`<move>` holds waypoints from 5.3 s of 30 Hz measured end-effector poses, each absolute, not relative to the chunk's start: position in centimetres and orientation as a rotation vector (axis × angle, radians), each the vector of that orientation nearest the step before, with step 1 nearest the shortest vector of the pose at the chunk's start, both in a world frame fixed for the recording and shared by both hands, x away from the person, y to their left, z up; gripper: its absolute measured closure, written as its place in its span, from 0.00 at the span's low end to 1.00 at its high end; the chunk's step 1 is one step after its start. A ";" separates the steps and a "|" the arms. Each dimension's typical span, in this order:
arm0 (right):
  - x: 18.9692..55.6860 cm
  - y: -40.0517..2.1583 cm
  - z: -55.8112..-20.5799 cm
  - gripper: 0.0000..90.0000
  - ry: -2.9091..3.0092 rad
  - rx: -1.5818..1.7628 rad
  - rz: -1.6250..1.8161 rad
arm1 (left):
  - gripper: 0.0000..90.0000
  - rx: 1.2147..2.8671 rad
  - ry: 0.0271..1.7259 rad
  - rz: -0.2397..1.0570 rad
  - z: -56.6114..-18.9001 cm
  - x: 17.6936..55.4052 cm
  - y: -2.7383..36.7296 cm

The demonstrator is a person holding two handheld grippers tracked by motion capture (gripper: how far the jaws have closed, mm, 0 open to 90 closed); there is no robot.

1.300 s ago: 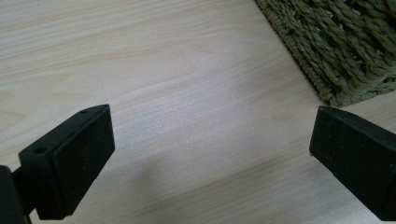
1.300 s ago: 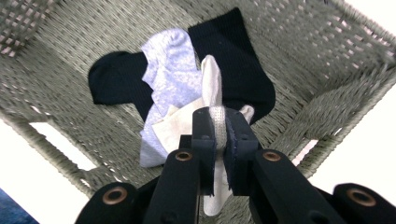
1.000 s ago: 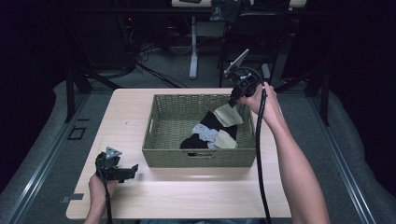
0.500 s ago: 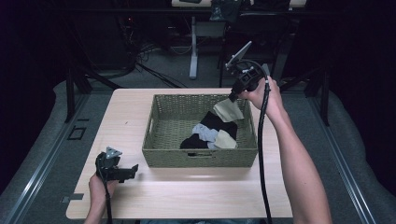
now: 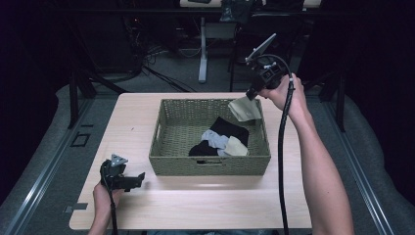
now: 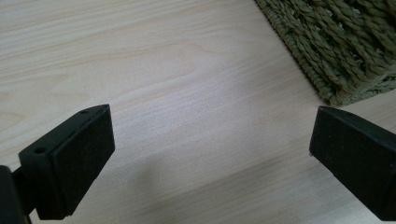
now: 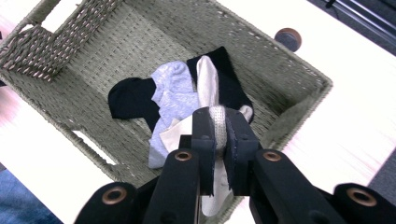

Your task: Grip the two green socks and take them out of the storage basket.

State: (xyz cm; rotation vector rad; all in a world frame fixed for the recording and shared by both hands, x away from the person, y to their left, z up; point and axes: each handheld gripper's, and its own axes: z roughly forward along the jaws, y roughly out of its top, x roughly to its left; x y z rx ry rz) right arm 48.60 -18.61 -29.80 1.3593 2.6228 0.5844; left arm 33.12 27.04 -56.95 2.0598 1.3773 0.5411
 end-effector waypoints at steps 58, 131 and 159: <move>45.3 -34.2 -41.1 0.93 2.400 1.806 0.492 | 0.00 2.054 1.385 0.548 -57.0 33.1 27.0; 47.8 -14.4 -42.9 0.03 2.747 1.324 0.532 | 0.00 2.049 1.377 0.551 -56.8 33.1 27.1; 49.9 -13.1 -51.0 0.55 2.795 1.486 0.288 | 0.00 2.053 1.371 0.548 -56.9 33.2 27.0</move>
